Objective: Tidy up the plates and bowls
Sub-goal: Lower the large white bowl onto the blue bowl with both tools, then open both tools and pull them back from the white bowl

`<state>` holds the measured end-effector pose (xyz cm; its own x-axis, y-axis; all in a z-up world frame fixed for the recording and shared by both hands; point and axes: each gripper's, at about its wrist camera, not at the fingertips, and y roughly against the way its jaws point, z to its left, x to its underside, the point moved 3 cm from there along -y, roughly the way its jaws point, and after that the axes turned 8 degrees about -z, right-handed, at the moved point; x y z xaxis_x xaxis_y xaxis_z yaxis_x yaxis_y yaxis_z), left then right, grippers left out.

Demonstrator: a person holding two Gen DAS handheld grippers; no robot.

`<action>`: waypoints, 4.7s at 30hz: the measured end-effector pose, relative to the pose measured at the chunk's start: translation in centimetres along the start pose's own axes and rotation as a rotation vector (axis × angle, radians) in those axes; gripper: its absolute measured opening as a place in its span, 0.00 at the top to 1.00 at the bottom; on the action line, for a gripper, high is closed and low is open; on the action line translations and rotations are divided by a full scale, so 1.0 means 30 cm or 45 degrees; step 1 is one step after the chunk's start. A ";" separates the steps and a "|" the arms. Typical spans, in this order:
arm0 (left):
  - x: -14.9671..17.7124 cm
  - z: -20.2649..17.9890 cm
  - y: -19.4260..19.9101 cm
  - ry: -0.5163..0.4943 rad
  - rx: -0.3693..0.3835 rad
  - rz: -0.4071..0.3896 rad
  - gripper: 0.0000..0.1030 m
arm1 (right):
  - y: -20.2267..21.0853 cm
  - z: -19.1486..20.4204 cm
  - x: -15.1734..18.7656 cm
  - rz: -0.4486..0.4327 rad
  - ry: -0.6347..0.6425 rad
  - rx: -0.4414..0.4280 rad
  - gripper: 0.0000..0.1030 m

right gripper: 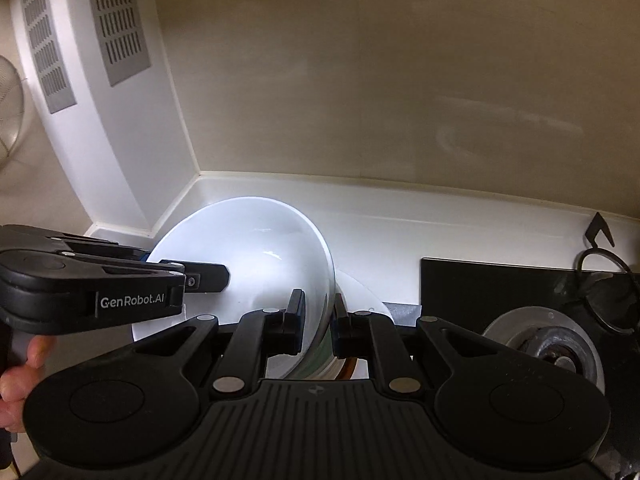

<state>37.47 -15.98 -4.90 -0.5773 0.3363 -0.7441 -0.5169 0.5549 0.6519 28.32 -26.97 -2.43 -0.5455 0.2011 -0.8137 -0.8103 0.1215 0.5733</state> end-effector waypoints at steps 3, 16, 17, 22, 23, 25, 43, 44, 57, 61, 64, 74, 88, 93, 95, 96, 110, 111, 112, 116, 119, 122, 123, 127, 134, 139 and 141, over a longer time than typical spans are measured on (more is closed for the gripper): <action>0.002 0.007 -0.034 0.003 -0.007 0.028 0.84 | -0.036 -0.009 0.003 0.017 -0.005 0.003 0.87; 0.035 0.015 -0.106 -0.047 -0.034 0.086 0.84 | -0.126 -0.025 0.042 0.070 -0.004 0.012 0.87; 0.038 0.016 -0.109 -0.049 -0.034 0.089 0.84 | -0.133 -0.026 0.041 0.074 -0.004 0.011 0.87; 0.048 0.019 -0.124 -0.054 -0.032 0.106 0.84 | -0.151 -0.025 0.052 0.082 0.011 0.019 0.87; 0.049 0.019 -0.128 -0.053 -0.032 0.108 0.84 | -0.153 -0.025 0.054 0.082 0.015 0.022 0.87; 0.050 0.021 -0.134 -0.056 -0.034 0.111 0.84 | -0.156 -0.023 0.055 0.077 0.025 0.028 0.87; 0.063 0.019 -0.143 -0.082 -0.040 0.103 0.84 | -0.154 -0.010 0.067 0.036 0.110 0.079 0.88; 0.062 0.019 -0.143 -0.082 -0.039 0.104 0.84 | -0.155 -0.009 0.068 0.034 0.113 0.081 0.88; 0.054 -0.001 -0.144 -0.130 -0.057 0.116 0.84 | -0.157 -0.010 0.074 0.028 0.104 0.087 0.88; 0.054 -0.015 -0.139 -0.170 -0.068 0.114 0.83 | -0.163 -0.013 0.075 0.033 0.097 0.085 0.88; 0.056 -0.023 -0.133 -0.180 -0.056 0.121 0.80 | -0.170 -0.017 0.078 0.037 0.095 0.084 0.88; 0.039 0.001 -0.123 -0.152 -0.008 0.141 0.75 | -0.189 -0.019 0.094 0.050 0.078 0.078 0.89; 0.013 0.069 -0.155 -0.126 -0.082 0.115 0.54 | -0.179 -0.025 0.099 0.027 0.046 0.069 0.88; 0.033 0.108 -0.208 -0.085 -0.090 0.152 0.37 | -0.160 -0.013 0.089 0.017 0.054 0.076 0.88; 0.037 0.120 -0.212 -0.072 -0.090 0.154 0.34 | -0.157 -0.012 0.090 0.022 0.042 0.072 0.88; 0.037 0.123 -0.212 -0.068 -0.090 0.157 0.34 | -0.158 -0.013 0.091 0.023 0.044 0.074 0.88; 0.007 0.104 -0.158 -0.052 -0.107 0.081 0.14 | -0.253 -0.102 0.120 0.113 -0.163 0.052 0.63; 0.007 0.101 -0.154 -0.055 -0.108 0.076 0.12 | -0.261 -0.114 0.125 0.120 -0.204 0.044 0.62; 0.006 0.097 -0.152 -0.059 -0.113 0.072 0.12 | -0.267 -0.124 0.130 0.125 -0.239 0.036 0.61; 0.004 0.087 -0.142 -0.060 -0.118 0.068 0.12 | -0.278 -0.132 0.136 0.126 -0.256 0.030 0.55; 0.001 0.082 -0.128 -0.067 -0.129 0.058 0.12 | -0.272 -0.134 0.137 0.128 -0.275 0.026 0.54; -0.002 0.077 -0.110 -0.073 -0.144 0.050 0.12 | -0.244 -0.132 0.132 0.121 -0.290 0.037 0.54; -0.002 0.075 -0.104 -0.070 -0.150 0.049 0.11 | -0.224 -0.130 0.129 0.107 -0.287 0.033 0.54; 0.000 0.067 -0.067 -0.053 -0.184 0.020 0.00 | -0.140 -0.123 0.118 0.045 -0.255 0.038 0.45; 0.028 0.021 0.017 -0.089 -0.170 -0.013 0.00 | 0.000 -0.100 0.139 -0.041 -0.197 0.085 0.29; 0.075 -0.014 0.088 -0.123 -0.177 -0.026 0.00 | 0.087 -0.069 0.191 -0.062 -0.204 0.104 0.27; 0.096 -0.022 0.118 -0.137 -0.172 -0.033 0.00 | 0.122 -0.047 0.213 -0.078 -0.193 0.114 0.20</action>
<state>33.56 -13.55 -4.63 -0.4950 0.4068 -0.7678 -0.6154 0.4597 0.6403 21.58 -26.62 -5.66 -0.4513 0.3342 -0.8274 -0.8152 0.2228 0.5347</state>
